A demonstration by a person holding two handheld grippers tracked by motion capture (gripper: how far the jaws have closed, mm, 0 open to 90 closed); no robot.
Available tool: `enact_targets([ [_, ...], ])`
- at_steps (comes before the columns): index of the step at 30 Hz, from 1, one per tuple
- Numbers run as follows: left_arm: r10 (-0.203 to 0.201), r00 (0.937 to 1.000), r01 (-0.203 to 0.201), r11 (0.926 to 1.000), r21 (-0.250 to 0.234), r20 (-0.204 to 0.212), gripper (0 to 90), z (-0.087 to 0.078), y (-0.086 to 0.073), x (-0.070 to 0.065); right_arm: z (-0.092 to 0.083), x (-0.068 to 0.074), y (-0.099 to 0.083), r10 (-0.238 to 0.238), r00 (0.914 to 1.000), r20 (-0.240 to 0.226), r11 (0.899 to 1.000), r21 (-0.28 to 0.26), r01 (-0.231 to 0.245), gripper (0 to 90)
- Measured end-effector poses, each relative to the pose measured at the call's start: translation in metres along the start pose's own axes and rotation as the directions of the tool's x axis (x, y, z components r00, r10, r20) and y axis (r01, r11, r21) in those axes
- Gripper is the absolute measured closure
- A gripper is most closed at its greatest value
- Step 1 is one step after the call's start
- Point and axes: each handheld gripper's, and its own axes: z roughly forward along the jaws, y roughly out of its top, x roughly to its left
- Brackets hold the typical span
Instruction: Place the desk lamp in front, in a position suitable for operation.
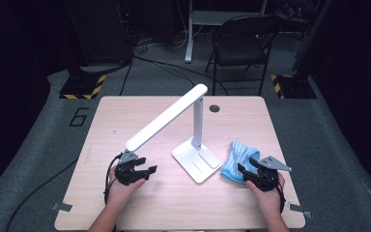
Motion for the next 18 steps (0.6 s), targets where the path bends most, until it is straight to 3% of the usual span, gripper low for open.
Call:
enact_targets([
  [4,-0.013,0.9999,0.013,0.9998,-0.015,-0.004,35.9,-0.0007,-0.0008,-0.0005,0.0020,0.0021,-0.0002,0.022,0.9997,0.006,1.000,0.008,-0.022,42.3],
  [6,-0.012,0.9999,0.012,0.9999,-0.010,-0.003,35.9,-0.0007,-0.0010,-0.0003,0.0037,0.0043,-0.0010,0.009,0.9997,0.022,1.000,0.025,-0.009,42.3],
  [10,0.006,1.0000,-0.006,1.0000,-0.007,0.007,35.9,0.0007,-0.0002,-0.0020,0.0050,0.0063,0.0000,-0.012,0.9993,0.035,1.000,0.028,0.011,42.0],
  [11,0.029,0.9995,-0.029,0.9995,0.010,0.011,35.9,-0.0007,0.0005,-0.0014,0.0058,0.0063,0.0004,-0.008,0.9989,0.047,1.000,0.021,0.007,41.9],
  [18,0.010,0.9999,-0.010,0.9999,-0.003,0.010,35.9,-0.0019,-0.0021,-0.0012,0.0073,0.0040,-0.0023,0.004,0.9980,0.063,0.998,0.056,-0.008,39.9],
])
